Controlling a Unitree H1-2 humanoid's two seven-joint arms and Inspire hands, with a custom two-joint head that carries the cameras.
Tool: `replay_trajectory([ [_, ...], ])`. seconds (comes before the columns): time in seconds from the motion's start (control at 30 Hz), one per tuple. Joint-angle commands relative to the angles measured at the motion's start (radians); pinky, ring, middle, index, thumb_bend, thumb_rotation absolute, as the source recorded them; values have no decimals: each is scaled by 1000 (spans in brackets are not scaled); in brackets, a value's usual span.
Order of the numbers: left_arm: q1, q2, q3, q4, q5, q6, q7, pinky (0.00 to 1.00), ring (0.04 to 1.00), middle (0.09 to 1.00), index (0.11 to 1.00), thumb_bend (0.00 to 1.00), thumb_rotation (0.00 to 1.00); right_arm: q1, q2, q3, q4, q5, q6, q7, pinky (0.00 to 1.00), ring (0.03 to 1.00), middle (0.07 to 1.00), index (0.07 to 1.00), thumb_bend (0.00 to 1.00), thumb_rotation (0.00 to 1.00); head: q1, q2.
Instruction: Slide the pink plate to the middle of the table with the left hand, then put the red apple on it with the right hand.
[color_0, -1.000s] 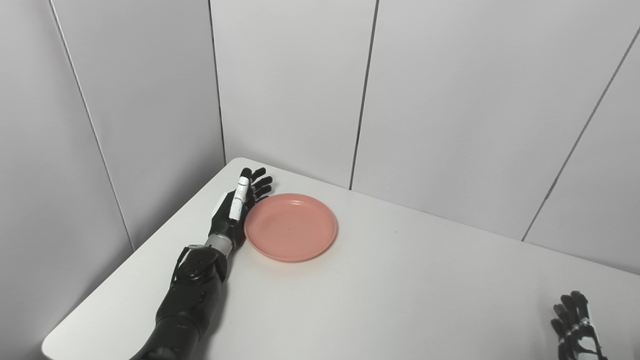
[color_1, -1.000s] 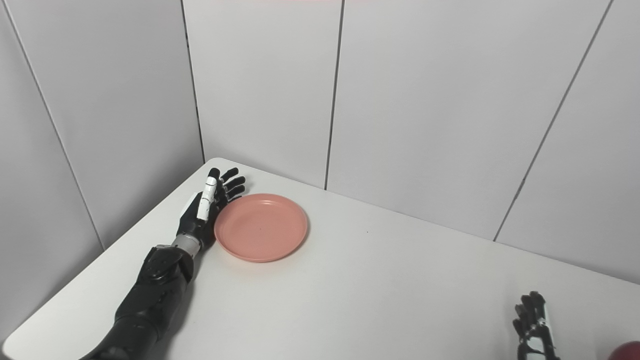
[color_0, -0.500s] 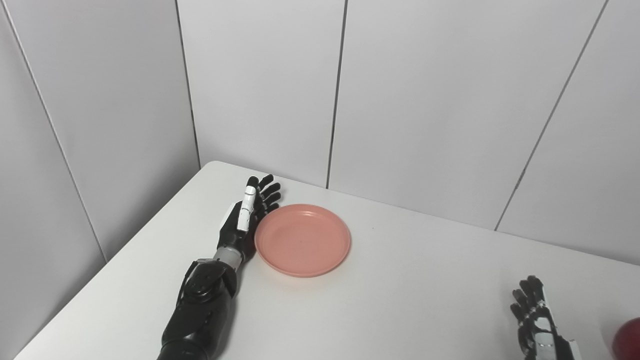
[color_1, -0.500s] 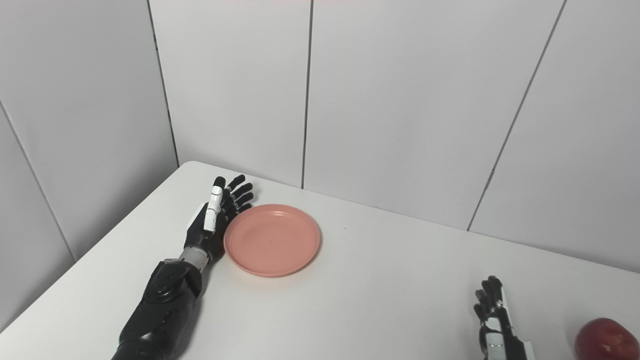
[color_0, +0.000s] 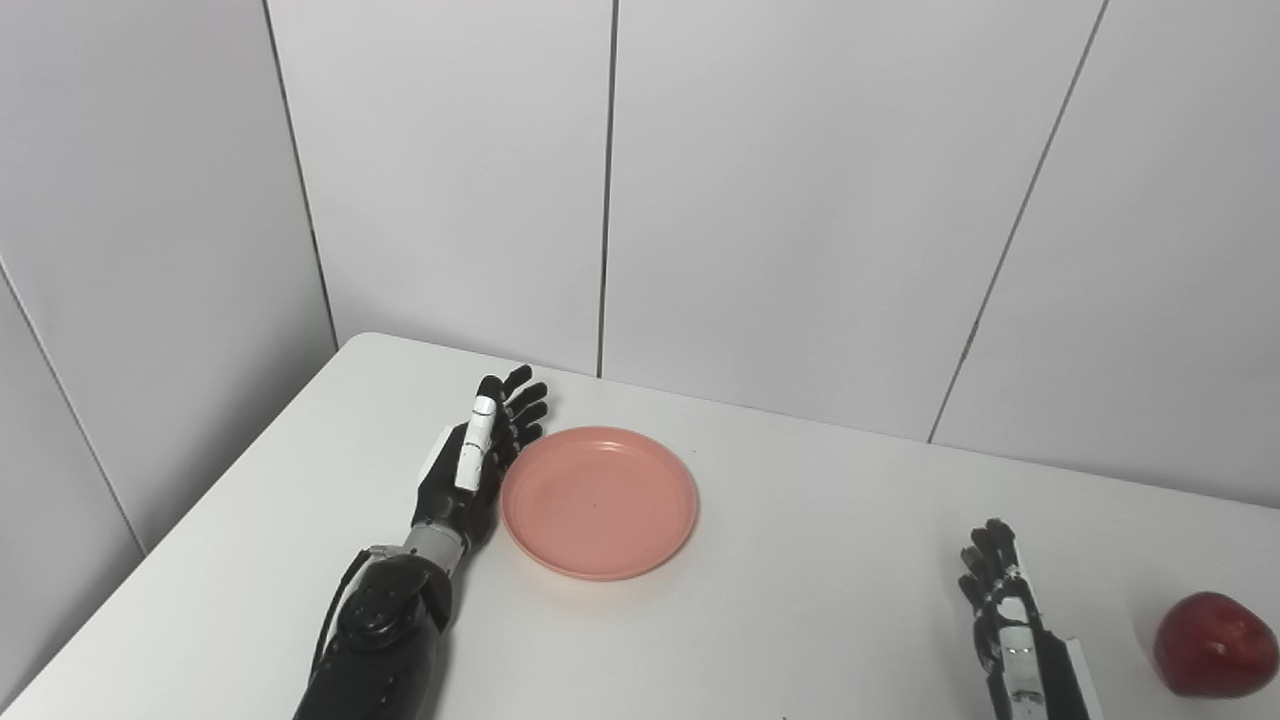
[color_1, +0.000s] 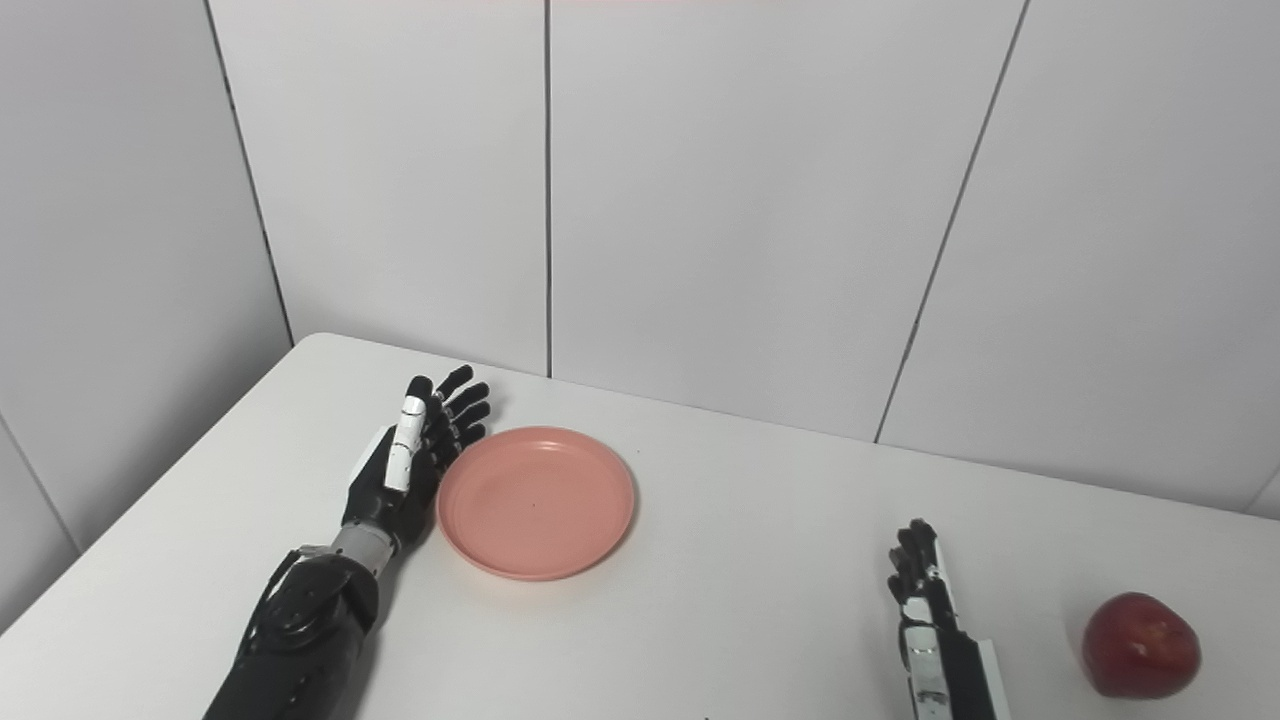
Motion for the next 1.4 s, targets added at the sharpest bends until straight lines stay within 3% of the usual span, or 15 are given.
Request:
replay_trajectory([
  [0.0, -21, 1, -11, -36, 8, 3, -4, 950, 932, 911, 899, 742, 1000, -31, 5, -3, -35, -2, -26, -8, 1000, 983, 985, 994, 655, 992, 0, 1],
  [0.43, 1, -5, -52, -4, 45, 5, -18, 949, 935, 920, 915, 722, 1000, -30, 10, -2, -54, -8, -11, -13, 1000, 982, 984, 996, 655, 1000, -8, 15],
  [0.93, 20, -20, -113, -12, 49, -16, -85, 957, 941, 934, 922, 725, 1000, -35, 48, 17, -77, -48, 24, -48, 1000, 974, 972, 979, 666, 983, -152, 26],
  [1.37, 50, -52, -181, -39, 47, -9, -161, 946, 931, 911, 905, 743, 1000, -52, 72, 23, -60, -78, 16, -81, 976, 943, 965, 967, 668, 973, -203, 32],
])
